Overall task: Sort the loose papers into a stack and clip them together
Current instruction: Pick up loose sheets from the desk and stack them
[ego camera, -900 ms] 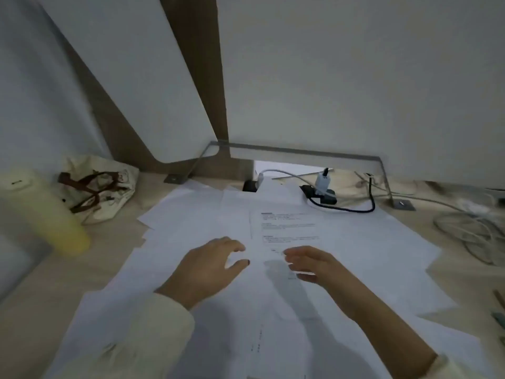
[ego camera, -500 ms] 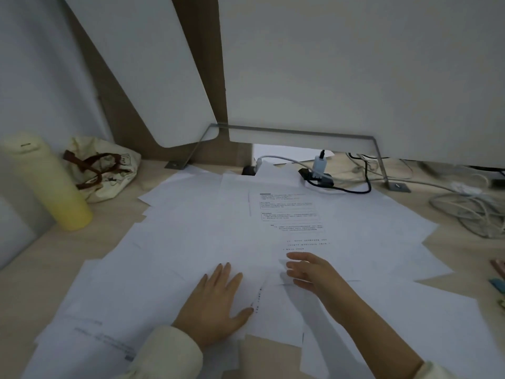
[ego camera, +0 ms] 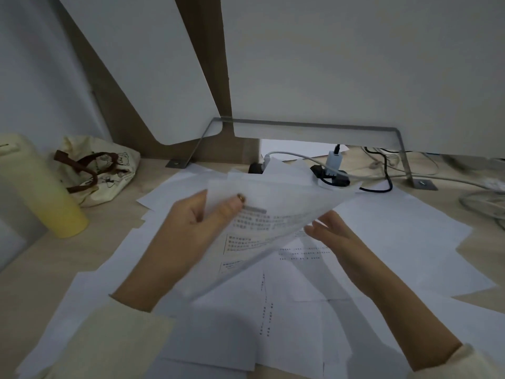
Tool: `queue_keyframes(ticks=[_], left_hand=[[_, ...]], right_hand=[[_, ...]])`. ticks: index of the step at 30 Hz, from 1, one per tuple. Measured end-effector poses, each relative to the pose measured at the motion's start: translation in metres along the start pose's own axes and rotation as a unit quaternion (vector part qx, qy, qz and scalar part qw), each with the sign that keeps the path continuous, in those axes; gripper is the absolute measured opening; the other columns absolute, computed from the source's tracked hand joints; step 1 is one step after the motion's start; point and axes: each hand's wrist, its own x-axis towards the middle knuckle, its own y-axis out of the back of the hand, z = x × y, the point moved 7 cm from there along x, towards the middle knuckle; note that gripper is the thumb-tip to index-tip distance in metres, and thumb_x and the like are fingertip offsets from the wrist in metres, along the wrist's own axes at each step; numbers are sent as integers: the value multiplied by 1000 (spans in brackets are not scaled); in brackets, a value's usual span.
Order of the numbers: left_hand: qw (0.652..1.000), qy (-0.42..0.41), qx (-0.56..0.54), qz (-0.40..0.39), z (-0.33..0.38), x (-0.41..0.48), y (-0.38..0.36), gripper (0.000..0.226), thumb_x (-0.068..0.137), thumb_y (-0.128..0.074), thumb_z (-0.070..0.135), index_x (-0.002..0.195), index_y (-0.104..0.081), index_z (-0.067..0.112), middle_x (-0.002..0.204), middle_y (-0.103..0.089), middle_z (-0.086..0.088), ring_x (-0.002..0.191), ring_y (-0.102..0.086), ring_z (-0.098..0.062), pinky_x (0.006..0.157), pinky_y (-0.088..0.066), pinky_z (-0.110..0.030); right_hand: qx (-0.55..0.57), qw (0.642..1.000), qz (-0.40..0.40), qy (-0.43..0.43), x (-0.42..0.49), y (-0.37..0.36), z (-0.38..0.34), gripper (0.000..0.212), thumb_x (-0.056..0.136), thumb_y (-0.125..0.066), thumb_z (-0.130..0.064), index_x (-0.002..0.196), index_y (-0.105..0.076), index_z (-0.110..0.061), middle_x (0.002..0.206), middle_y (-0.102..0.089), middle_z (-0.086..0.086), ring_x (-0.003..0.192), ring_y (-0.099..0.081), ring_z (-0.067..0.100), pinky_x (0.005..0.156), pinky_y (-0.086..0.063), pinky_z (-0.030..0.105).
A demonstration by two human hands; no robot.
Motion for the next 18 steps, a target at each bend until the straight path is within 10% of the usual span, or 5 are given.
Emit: queue_keyframes(ticks=[11,18], left_hand=[[960,28,-251,123,11,53,44,17,89,-54,29,87,-69,22,82,-76,5,75,-71,-12,66,-60,-28],[977,86,-195,-27,-17,44,12,33,81,-57,24,114,-62,23,108,-73,2,97,-70,-18,80,-58,-32]], right_hand=[[20,997,-57,42,-10,5,-67,24,82,-57,-28,104,-66,-31,101,-75,-9,90,-72,15,72,-59,28],[74,995,57,35,-10,22,-64,26,91,-54,-23,114,-65,-20,106,-74,2,94,-71,24,83,-56,42]])
